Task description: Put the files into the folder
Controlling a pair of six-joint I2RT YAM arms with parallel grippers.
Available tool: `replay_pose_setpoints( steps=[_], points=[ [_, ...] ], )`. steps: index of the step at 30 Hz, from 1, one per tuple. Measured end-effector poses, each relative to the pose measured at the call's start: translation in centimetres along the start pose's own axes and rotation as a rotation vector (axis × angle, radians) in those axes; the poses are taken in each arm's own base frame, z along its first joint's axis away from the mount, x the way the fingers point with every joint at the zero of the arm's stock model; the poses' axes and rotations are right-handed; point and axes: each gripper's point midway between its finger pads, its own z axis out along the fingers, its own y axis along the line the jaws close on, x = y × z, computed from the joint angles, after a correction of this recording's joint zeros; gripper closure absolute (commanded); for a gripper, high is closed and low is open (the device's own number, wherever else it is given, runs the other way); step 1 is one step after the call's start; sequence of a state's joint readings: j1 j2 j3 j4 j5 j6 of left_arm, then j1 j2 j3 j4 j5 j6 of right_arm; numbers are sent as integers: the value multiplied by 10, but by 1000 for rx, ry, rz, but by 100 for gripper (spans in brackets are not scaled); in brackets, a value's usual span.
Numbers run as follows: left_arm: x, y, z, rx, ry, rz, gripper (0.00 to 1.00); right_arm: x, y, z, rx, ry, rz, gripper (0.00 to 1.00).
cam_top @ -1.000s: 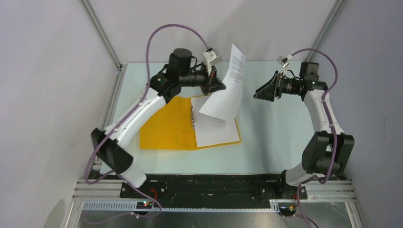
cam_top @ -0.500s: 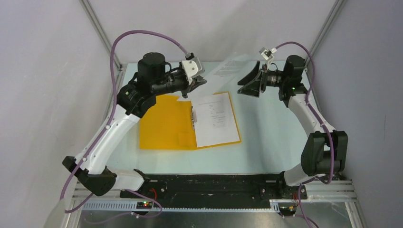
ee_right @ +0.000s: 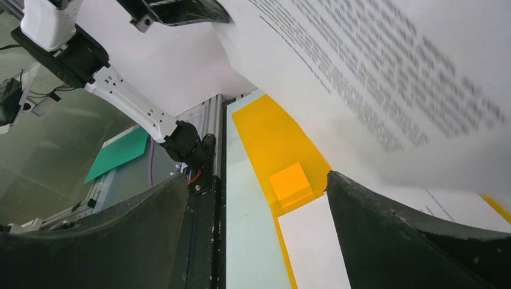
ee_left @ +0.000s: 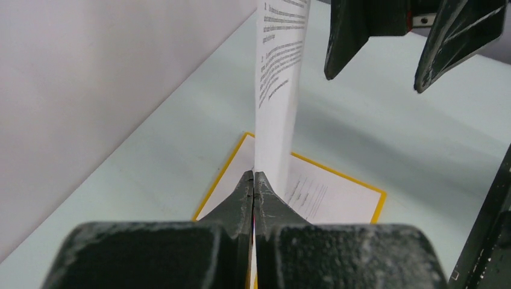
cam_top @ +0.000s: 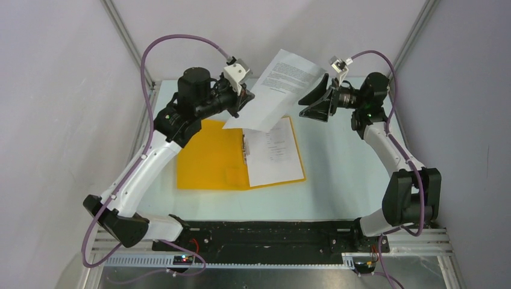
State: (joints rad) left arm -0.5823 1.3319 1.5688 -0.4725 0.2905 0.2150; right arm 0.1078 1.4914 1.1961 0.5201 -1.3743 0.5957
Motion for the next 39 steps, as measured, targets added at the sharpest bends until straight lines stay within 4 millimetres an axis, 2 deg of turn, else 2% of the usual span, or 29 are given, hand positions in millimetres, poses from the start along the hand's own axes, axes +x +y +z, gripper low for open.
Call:
replay_pose_setpoints(
  steps=[5,10,21,27,29,33,35,36,38,39],
  points=[
    [-10,-1,0,3,-34,-14,100,6,-12,-8,45,-21,49,5],
    [-20,-4,-8,15,-68,-8,100,-1,-21,-14,62,-51,42,4],
    [-57,-6,-30,8,-159,10,100,-16,-24,3,17,-132,-23,3],
    [-62,-5,-32,-4,-168,-10,100,-26,-17,14,-11,-159,-35,9],
    [-61,-4,-31,-7,-164,-30,100,-32,-12,16,-24,-167,-50,13],
    [-55,-2,-23,-16,-144,-83,100,-39,-1,18,-43,-178,-53,26],
    [-48,2,-15,-32,-123,-131,100,-44,4,18,-43,-189,-41,39],
    [-44,5,-11,-41,-113,-153,100,-47,7,17,-41,-198,-36,52],
    [-35,10,-3,-58,-90,-213,100,-53,11,15,-31,-217,-27,65],
    [-31,13,0,-68,-79,-240,100,-56,12,13,-24,-227,-24,68]
  ],
)
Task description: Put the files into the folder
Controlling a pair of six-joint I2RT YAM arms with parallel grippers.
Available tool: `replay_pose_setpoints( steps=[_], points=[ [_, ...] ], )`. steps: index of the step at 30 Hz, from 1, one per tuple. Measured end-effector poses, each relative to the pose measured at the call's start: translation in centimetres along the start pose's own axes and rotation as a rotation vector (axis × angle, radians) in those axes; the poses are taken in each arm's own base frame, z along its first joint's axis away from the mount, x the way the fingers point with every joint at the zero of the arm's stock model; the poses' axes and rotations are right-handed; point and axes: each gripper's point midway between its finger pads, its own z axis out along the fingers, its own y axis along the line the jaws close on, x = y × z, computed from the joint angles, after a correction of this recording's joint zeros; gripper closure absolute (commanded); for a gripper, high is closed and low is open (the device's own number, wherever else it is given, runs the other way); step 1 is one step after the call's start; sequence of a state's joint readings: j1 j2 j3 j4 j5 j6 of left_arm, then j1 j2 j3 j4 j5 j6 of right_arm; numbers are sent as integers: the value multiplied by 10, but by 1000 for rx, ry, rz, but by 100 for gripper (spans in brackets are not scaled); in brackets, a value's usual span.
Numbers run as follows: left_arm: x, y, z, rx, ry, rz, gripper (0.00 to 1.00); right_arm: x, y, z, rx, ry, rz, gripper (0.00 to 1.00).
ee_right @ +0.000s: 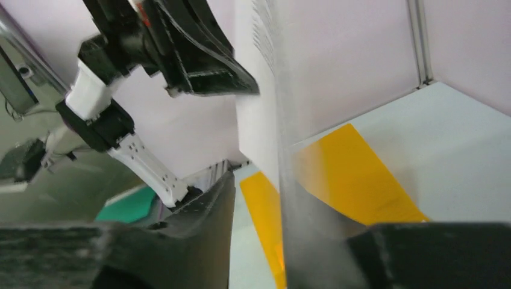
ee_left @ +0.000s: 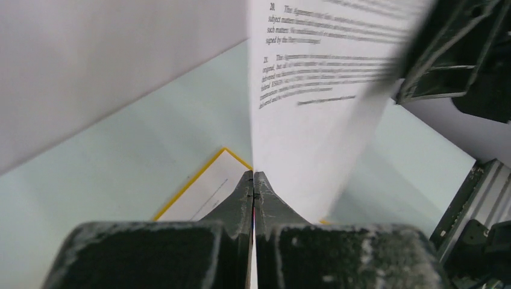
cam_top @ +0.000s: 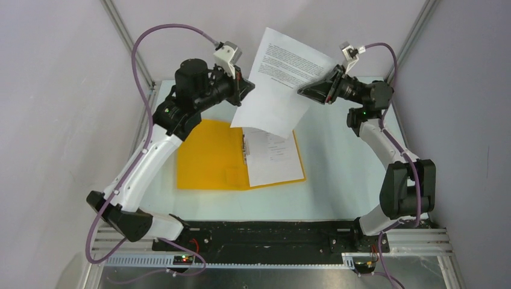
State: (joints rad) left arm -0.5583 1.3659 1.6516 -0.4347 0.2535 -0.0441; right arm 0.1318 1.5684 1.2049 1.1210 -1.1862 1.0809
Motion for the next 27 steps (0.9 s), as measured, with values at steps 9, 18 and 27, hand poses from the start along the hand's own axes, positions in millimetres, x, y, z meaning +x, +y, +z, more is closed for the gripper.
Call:
replay_pose_setpoints(
  steps=[9,18,27],
  points=[
    [13,10,13,-38,31,-165,100,-7,-16,-5,103,-39,90,87],
    [47,16,7,-71,83,-210,16,21,-49,-18,257,39,132,100],
    [103,89,-31,-262,154,-257,6,52,-45,-39,405,333,100,100]
  ],
)
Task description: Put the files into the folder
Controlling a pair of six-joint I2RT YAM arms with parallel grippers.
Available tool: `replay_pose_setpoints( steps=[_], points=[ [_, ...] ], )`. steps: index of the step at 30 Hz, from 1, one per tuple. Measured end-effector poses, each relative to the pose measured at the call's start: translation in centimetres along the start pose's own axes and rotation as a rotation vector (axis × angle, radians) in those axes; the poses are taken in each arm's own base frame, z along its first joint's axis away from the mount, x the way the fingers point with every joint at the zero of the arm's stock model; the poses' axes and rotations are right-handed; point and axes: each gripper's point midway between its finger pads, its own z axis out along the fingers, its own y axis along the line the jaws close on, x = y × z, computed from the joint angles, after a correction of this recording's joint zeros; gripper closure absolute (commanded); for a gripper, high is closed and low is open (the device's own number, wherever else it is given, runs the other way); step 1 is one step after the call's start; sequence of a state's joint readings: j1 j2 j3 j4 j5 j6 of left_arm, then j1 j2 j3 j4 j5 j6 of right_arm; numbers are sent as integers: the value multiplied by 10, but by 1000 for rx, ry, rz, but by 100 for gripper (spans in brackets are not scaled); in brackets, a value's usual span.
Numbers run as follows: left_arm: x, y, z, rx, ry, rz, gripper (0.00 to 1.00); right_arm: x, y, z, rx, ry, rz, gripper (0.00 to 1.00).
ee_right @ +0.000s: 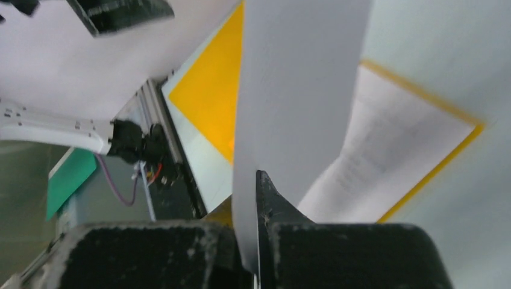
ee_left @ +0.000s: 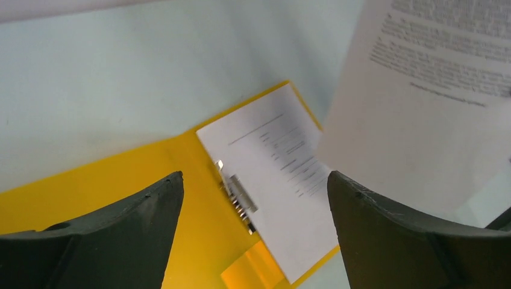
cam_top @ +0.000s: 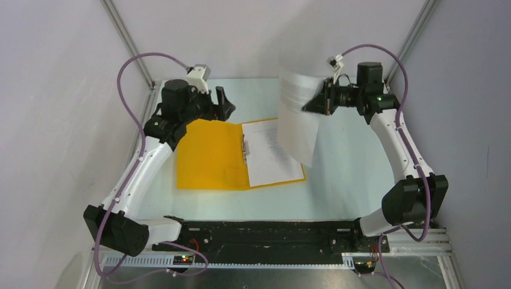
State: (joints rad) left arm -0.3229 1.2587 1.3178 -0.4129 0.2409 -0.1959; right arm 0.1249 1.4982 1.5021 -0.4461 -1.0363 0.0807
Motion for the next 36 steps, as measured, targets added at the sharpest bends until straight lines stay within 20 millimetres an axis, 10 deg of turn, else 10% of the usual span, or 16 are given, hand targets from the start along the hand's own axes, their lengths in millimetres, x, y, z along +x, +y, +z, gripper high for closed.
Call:
replay_pose_setpoints(
  steps=[12,24,36],
  points=[
    [43,48,-11,-161,62,-3,4,137,-37,22,-42,432,272,100],
    [26,71,-39,-278,-6,81,2,112,-5,60,-196,473,292,100],
    [18,102,-54,-378,-2,109,2,135,-154,92,149,515,311,100]
  ],
)
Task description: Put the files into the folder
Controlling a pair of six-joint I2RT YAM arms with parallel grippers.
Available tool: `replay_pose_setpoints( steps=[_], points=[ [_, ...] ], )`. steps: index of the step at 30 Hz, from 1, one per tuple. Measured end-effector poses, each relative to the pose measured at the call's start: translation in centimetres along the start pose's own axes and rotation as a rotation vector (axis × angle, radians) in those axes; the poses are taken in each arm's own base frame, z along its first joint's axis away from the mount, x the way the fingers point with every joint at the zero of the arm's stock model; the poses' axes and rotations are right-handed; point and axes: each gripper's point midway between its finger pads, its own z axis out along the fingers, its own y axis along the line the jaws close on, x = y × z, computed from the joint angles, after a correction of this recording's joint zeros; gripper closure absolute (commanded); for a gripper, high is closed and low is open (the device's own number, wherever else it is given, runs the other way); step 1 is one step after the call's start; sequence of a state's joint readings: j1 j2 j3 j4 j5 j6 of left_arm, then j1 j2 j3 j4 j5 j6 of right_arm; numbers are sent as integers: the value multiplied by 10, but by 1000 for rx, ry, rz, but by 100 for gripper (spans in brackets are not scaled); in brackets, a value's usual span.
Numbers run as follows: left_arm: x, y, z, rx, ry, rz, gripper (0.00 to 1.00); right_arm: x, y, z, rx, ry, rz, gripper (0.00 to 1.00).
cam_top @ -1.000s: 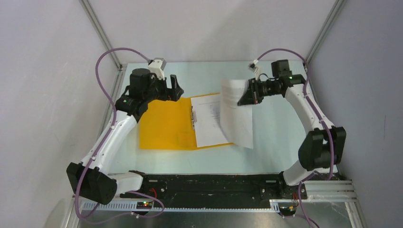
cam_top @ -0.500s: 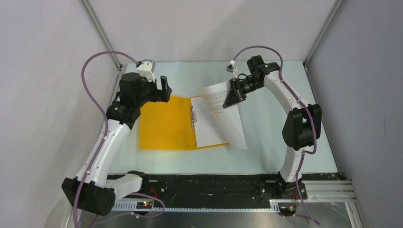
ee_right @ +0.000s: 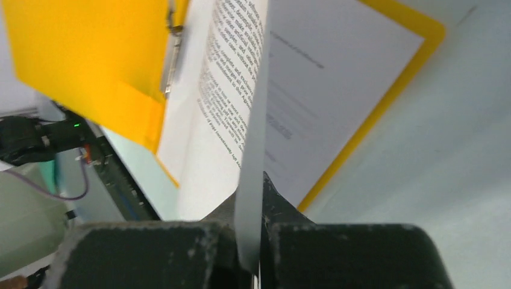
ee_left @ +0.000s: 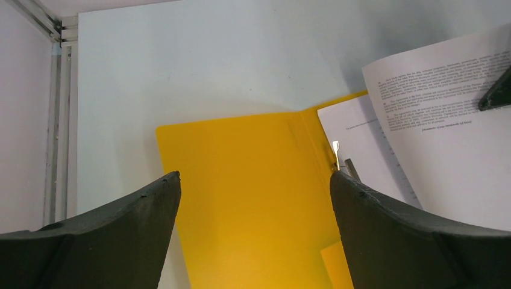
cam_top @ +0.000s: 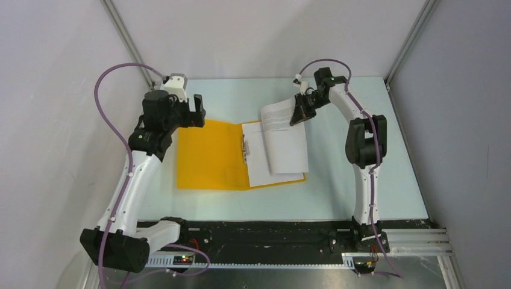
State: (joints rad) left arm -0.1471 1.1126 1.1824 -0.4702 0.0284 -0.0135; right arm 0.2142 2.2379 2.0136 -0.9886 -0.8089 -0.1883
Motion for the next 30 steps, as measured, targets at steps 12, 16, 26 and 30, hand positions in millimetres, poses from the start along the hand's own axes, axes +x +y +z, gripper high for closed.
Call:
replay_pose_setpoints(
  steps=[12,16,26,30],
  points=[
    [2,2,0,-3,6,32,2,40,-42,38,254,178,-101,100],
    [2,2,0,-2,6,32,2,68,-56,43,339,265,-101,100],
    [6,1,1,2,16,29,2,56,-65,7,380,205,-86,100],
    [6,1,1,3,17,29,1,49,-49,12,317,188,-95,100]
  ],
)
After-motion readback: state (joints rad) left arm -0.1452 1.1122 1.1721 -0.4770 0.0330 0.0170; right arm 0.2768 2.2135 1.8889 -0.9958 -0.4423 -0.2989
